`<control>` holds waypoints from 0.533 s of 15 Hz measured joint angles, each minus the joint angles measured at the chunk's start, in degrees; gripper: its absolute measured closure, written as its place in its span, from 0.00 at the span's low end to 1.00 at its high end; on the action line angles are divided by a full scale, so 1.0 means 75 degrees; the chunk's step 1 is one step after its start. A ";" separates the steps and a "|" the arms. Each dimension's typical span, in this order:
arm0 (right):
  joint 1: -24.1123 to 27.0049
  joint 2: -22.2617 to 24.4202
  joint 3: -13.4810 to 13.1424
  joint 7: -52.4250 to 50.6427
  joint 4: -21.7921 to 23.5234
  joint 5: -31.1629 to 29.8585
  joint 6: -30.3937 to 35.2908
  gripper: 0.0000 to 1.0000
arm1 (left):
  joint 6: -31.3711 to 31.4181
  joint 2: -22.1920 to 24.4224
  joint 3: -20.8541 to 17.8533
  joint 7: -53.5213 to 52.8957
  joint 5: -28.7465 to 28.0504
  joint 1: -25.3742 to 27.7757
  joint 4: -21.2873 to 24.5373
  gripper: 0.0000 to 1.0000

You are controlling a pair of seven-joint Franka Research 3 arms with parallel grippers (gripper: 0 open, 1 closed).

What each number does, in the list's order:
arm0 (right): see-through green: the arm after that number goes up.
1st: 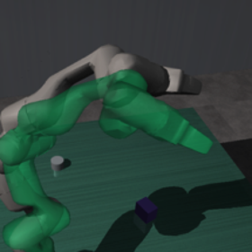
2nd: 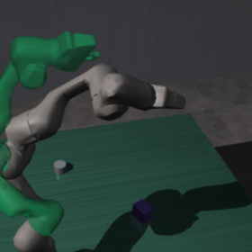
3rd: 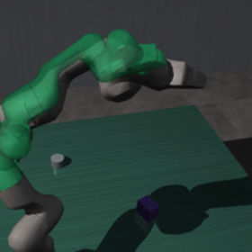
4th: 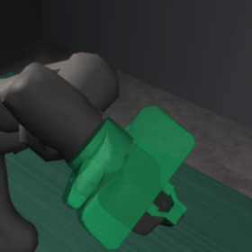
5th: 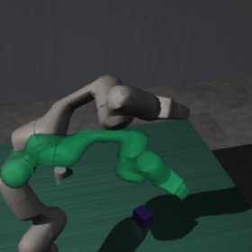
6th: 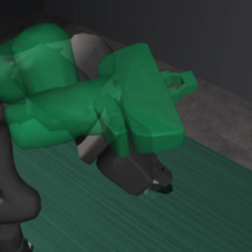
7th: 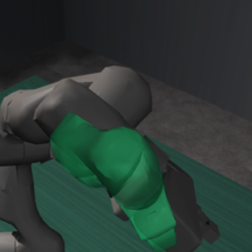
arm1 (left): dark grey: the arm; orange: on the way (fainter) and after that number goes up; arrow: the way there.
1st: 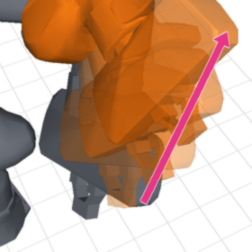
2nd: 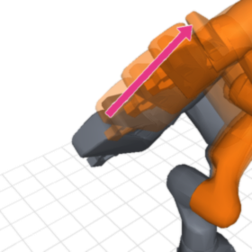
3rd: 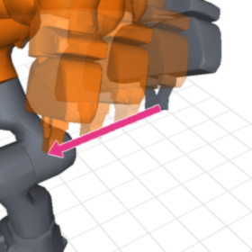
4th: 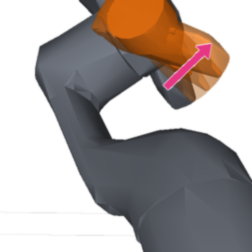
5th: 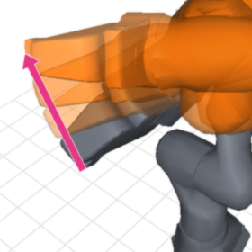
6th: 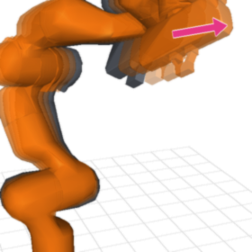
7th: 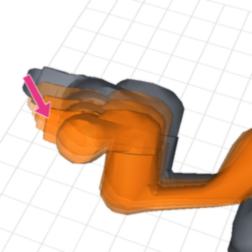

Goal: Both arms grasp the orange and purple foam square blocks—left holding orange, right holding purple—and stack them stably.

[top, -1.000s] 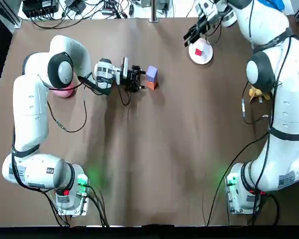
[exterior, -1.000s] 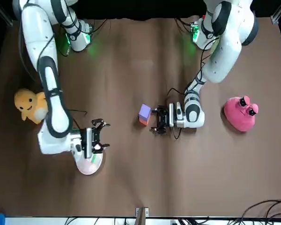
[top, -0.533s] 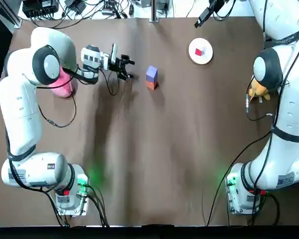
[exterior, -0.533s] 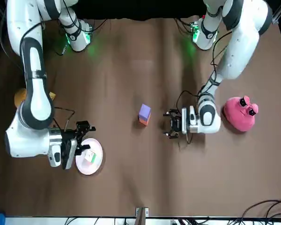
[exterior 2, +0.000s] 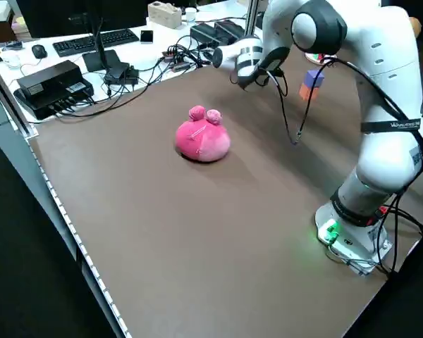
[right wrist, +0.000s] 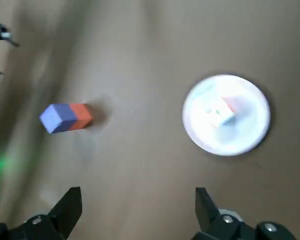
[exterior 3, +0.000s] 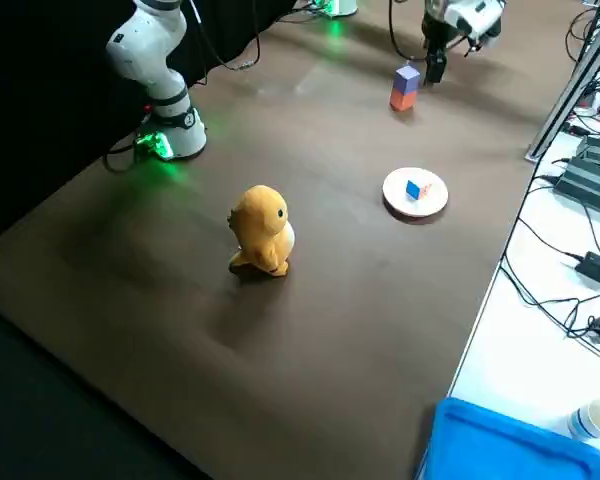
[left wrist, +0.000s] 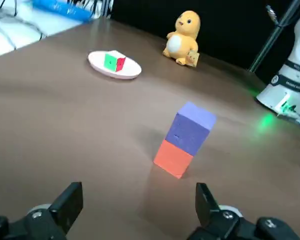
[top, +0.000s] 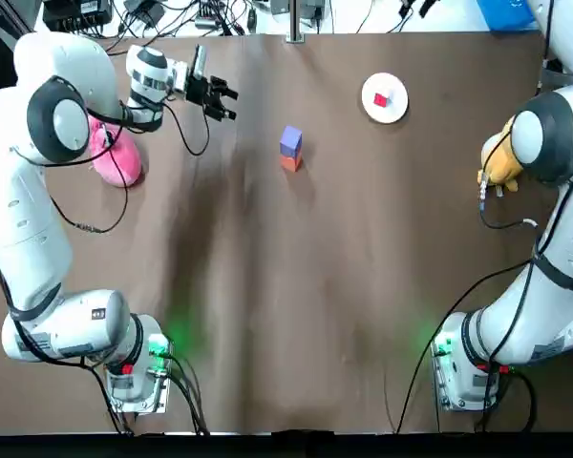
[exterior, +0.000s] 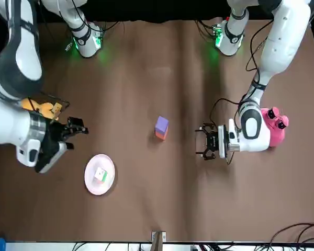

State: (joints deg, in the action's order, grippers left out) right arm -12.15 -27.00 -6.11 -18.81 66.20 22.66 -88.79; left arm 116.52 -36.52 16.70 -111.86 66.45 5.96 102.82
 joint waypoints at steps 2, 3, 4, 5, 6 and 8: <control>0.0000 0.0360 -0.0005 0.0774 -0.0038 -0.0370 0.0357 0.00 | -0.0089 0.0327 -0.0018 0.1177 -0.0410 0.0096 0.0005 0.00; 0.0006 0.0573 -0.0014 0.1085 -0.0058 -0.0545 0.0567 0.00 | -0.0130 0.0513 -0.0025 0.1745 -0.0633 0.0171 0.0006 0.00; 0.0023 0.0798 -0.0025 0.1298 -0.0068 -0.0784 0.0773 0.00 | -0.0147 0.0730 -0.0033 0.2358 -0.0862 0.0273 0.0008 0.00; 0.0042 0.1014 -0.0035 0.1410 -0.0069 -0.1073 0.0960 0.00 | -0.0176 0.0978 -0.0038 0.3083 -0.1107 0.0418 0.0023 0.00; 0.0057 0.1218 -0.0044 0.1467 -0.0070 -0.1414 0.1140 0.00 | -0.0239 0.1254 -0.0047 0.3906 -0.1364 0.0581 0.0059 0.00; 0.0056 0.1586 -0.0041 0.1849 -0.0070 -0.2029 0.1429 0.00 | -0.0340 0.1846 -0.0057 0.5656 -0.1999 0.0877 0.0196 0.00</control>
State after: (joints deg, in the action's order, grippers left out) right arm -11.73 -15.10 -6.41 -4.94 65.67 7.44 -78.07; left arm 113.98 -22.67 16.28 -69.44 51.45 12.54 104.29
